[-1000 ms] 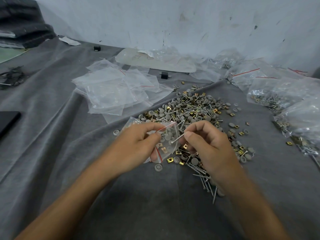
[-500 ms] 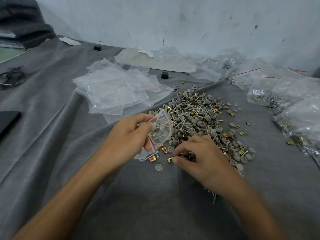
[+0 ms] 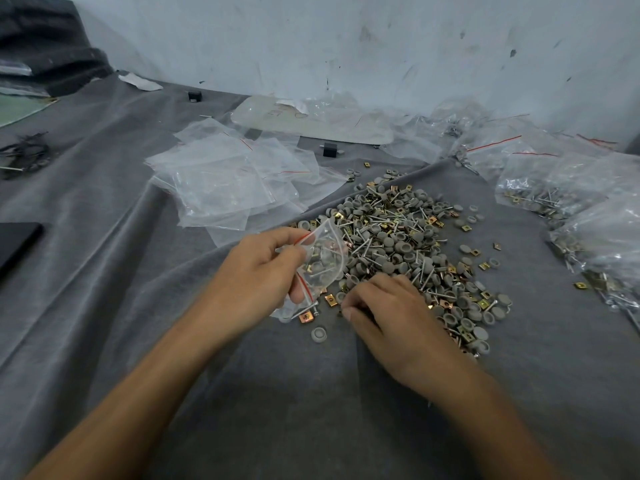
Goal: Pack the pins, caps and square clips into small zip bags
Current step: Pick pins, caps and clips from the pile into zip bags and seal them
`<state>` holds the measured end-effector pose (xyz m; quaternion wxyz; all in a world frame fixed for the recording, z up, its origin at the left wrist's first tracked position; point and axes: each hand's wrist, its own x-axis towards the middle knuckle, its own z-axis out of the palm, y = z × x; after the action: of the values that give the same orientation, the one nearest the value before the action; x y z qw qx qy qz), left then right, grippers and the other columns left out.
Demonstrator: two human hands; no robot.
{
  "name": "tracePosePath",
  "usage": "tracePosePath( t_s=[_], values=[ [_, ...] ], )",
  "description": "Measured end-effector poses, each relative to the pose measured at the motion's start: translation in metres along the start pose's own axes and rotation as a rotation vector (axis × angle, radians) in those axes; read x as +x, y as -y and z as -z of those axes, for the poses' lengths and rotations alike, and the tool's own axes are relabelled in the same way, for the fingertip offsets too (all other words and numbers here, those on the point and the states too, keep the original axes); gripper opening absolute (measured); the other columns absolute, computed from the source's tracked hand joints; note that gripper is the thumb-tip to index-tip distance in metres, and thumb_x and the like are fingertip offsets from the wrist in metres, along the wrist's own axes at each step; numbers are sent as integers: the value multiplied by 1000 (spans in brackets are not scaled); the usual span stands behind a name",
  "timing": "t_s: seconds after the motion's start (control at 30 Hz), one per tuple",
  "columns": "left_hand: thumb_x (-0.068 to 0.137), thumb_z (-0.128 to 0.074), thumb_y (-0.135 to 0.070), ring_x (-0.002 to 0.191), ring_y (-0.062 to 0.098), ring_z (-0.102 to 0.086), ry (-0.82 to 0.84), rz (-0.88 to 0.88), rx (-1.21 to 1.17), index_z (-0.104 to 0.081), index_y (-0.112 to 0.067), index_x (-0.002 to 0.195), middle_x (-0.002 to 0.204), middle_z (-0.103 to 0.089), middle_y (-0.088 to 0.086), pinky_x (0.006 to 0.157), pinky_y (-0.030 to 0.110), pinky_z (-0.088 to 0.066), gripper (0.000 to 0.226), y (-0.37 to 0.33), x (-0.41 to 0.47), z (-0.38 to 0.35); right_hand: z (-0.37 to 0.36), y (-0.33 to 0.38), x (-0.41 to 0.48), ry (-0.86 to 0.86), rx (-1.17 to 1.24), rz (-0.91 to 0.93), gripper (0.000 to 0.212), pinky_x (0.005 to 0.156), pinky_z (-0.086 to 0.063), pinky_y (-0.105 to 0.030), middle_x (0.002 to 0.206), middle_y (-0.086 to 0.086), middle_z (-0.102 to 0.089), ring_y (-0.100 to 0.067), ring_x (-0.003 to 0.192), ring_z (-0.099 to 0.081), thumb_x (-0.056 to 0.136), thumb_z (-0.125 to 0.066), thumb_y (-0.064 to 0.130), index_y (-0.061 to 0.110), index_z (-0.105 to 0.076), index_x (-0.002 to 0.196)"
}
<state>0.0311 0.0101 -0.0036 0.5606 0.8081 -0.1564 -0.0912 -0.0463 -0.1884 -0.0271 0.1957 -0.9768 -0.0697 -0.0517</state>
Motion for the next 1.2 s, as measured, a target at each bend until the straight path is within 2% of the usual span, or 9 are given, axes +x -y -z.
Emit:
tracePosePath(
  t_s=[0.13,0.27,0.47,0.6,0.7,0.8,0.87,0.97,1.2],
  values=[
    [103,-47,-28,48,8,-50,16,-4,11,-65,-38,120,59,-68,4,45,20,-42,27,-1,-1,0,4,-3,2,-147,128,-4,11,84,-38,-25,100,12,-51,-9,97,-45,103,-48,29,25,-58,101],
    [104,-48,-26,48,8,-51,29,-27,19,-67,-40,111,55,-67,2,48,21,-42,24,-2,-2,-5,11,-2,3,-363,478,-74,11,62,-41,-14,79,8,-62,-4,72,-57,103,-54,25,30,-60,95],
    [103,-48,-27,50,6,-54,68,-66,71,-64,-37,121,56,-68,-1,56,29,-46,26,-1,-3,-11,11,12,3,-366,792,-36,16,72,-54,-18,89,7,-75,-8,84,-70,98,-64,14,28,-71,97],
    [94,-47,-41,47,3,-54,40,-65,32,-66,-42,112,55,-67,-1,51,20,-42,26,0,-2,-8,14,11,4,-356,924,-64,21,70,-51,-11,93,9,-77,1,83,-70,99,-60,5,23,-70,103],
    [86,-47,-43,44,5,-50,18,-35,-12,-68,-40,110,54,-67,2,44,16,-39,32,-1,-1,-5,17,1,2,-391,696,-115,21,66,-49,-13,88,14,-74,-1,81,-67,97,-63,12,31,-70,95],
    [85,-46,-41,45,6,-50,16,-13,-26,-67,-38,114,57,-68,3,43,17,-40,36,-1,0,-3,14,-10,1,-252,199,-107,15,84,-40,-25,97,19,-61,-7,99,-52,93,-65,22,35,-71,94],
    [90,-48,-37,45,6,-50,13,-14,-21,-66,-37,116,57,-68,3,43,17,-40,32,0,1,-3,10,-12,1,-133,35,-105,9,92,-34,-32,104,15,-53,-11,105,-40,92,-65,32,37,-71,98],
    [96,-48,-33,45,5,-50,16,-21,-19,-65,-37,117,59,-69,4,43,17,-40,28,2,1,-2,4,-12,1,-66,-69,-107,14,96,-33,-36,104,15,-47,-10,100,-31,92,-61,47,40,-69,102],
    [86,-46,-43,45,5,-50,21,-13,-24,-66,-40,116,59,-69,4,43,18,-41,36,3,2,-2,4,-11,2,-72,-131,-153,21,98,-35,-36,106,16,-44,-9,100,-30,95,-55,48,41,-64,112]
  ],
)
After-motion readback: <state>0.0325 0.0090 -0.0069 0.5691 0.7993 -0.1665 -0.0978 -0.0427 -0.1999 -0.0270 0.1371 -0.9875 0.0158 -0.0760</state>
